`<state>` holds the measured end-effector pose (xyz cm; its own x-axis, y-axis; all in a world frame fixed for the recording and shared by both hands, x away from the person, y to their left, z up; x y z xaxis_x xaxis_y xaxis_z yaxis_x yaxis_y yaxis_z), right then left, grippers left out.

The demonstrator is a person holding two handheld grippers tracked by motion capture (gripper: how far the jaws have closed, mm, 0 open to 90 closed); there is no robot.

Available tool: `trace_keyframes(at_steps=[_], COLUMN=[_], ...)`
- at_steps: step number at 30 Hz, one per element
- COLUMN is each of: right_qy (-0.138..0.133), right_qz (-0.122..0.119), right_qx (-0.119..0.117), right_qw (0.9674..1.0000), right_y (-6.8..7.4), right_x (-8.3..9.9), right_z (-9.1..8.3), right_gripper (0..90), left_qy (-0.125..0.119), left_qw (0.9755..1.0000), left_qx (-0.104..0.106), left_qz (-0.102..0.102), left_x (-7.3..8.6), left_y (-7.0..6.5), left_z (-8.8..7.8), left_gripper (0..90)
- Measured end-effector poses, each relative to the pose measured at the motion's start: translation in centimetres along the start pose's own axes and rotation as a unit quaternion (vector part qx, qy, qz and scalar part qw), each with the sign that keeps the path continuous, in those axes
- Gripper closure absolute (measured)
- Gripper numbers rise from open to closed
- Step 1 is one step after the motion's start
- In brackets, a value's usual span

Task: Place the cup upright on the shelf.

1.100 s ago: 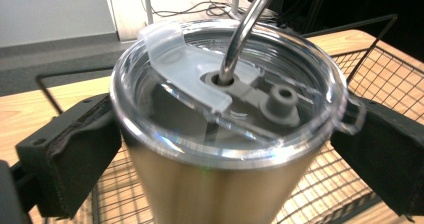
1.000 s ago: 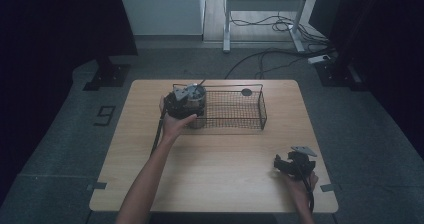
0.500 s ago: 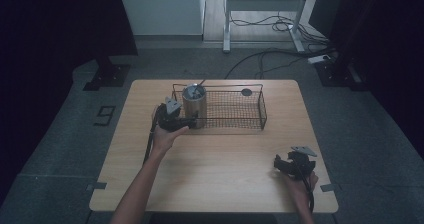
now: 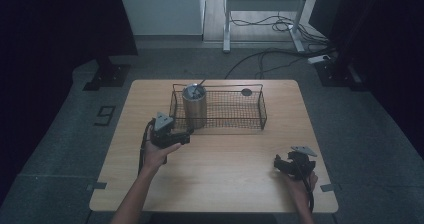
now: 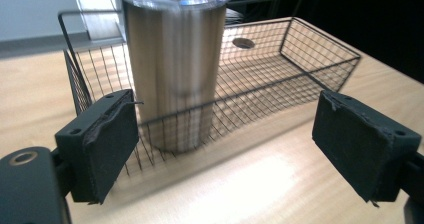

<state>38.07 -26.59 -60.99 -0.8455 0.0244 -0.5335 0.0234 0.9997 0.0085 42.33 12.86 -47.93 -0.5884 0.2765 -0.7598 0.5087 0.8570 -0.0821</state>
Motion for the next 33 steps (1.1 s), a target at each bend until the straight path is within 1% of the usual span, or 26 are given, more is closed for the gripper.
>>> trace_keyframes(at_steps=[1,2,5,6,7,9,10,11,12,16,17,18,19,22,24,25,26,27,33], right_qy=[0.000,0.000,0.000,0.000,0.000,0.000,-0.001,-0.001,-0.001,-0.001,-0.001,-0.001,-0.001,-0.001,-0.001,-0.001,-0.001,-0.001,-0.001], right_qz=[0.000,0.000,0.000,0.000,0.000,0.000,0.001,0.000,0.000,0.001,0.001,0.002,0.002,0.002,0.002,0.002,0.002,0.002,0.003], right_qx=[0.000,0.000,0.000,0.000,0.000,0.000,0.001,0.001,0.001,0.001,0.001,0.001,0.002,0.002,0.002,0.002,0.002,0.002,0.003], right_qw=[1.0000,1.0000,1.0000,1.0000,1.0000,1.0000,1.0000,1.0000,1.0000,1.0000,1.0000,1.0000,1.0000,1.0000,1.0000,1.0000,1.0000,1.0000,1.0000], right_y=[0.0,0.0,0.0,0.0,0.0,0.0,0.0,0.0,0.0,-0.1,-0.1,-0.1,-0.1,-0.1,-0.1,-0.1,-0.1,-0.1,-0.1], right_x=[0.0,0.0,0.0,0.0,0.0,0.0,0.0,0.0,0.0,0.0,0.0,0.0,0.0,0.0,0.0,0.0,0.0,0.0,0.0], right_z=[0.0,0.0,0.0,0.0,0.0,0.0,0.0,0.0,0.0,0.0,0.0,0.0,0.0,0.0,0.0,0.0,0.0,0.0,0.0], right_gripper=[10.1,10.1,10.0,10.0,10.1,10.1,10.2,10.2,10.2,10.2,10.2,10.2,10.2,10.2,10.2,10.2,10.2,10.2,10.3], left_qy=[0.004,0.004,0.002,0.003,0.003,0.010,0.013,0.017,0.017,0.029,0.036,0.040,0.040,0.057,0.066,0.079,0.079,0.093,0.099], left_qw=[1.0000,1.0000,0.9998,0.9997,0.9997,0.9998,0.9997,0.9996,0.9996,0.9994,0.9991,0.9989,0.9989,0.9980,0.9975,0.9966,0.9966,0.9953,0.9945], left_qx=[0.000,0.000,-0.001,-0.003,-0.003,-0.006,-0.008,-0.008,-0.008,-0.006,-0.006,-0.006,-0.006,-0.005,-0.006,-0.009,-0.009,-0.016,-0.016], left_qz=[-0.007,-0.007,-0.021,-0.022,-0.022,-0.019,-0.018,-0.020,-0.020,-0.020,-0.022,-0.023,-0.023,-0.024,-0.025,-0.023,-0.023,-0.020,-0.030], left_x=[0.8,0.8,2.1,2.8,2.8,3.7,4.2,4.9,4.9,6.8,7.7,8.3,8.3,10.1,10.9,11.6,11.6,12.2,12.6], left_y=[0.0,0.0,0.2,0.4,0.4,0.6,0.7,0.8,0.8,1.1,1.2,1.2,1.2,1.3,1.4,1.5,1.5,1.7,2.0], left_z=[-0.4,-0.4,-1.2,-1.5,-1.5,-1.8,-1.9,-2.1,-2.1,-2.4,-2.5,-2.4,-2.4,-2.0,-1.7,-1.3,-1.3,-0.9,-0.7], left_gripper=[11.6,12.2,13.1,13.8,14.1,14.1,14.0,14.0,14.0,12.9,12.8,12.8,12.8,12.8,12.4,12.4,12.2,12.1,12.9])
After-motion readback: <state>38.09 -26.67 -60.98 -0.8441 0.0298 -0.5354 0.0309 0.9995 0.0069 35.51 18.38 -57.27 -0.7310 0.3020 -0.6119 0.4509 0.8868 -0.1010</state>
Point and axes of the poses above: each handheld gripper's, and its own axes: z roughly forward along the jaws, x roughly out of its underside, y roughly to its left, the point moved 8 cm from there along z, roughly forward along the jaws, and after that the axes turned 15 degrees about y, right-handed, at the moved point
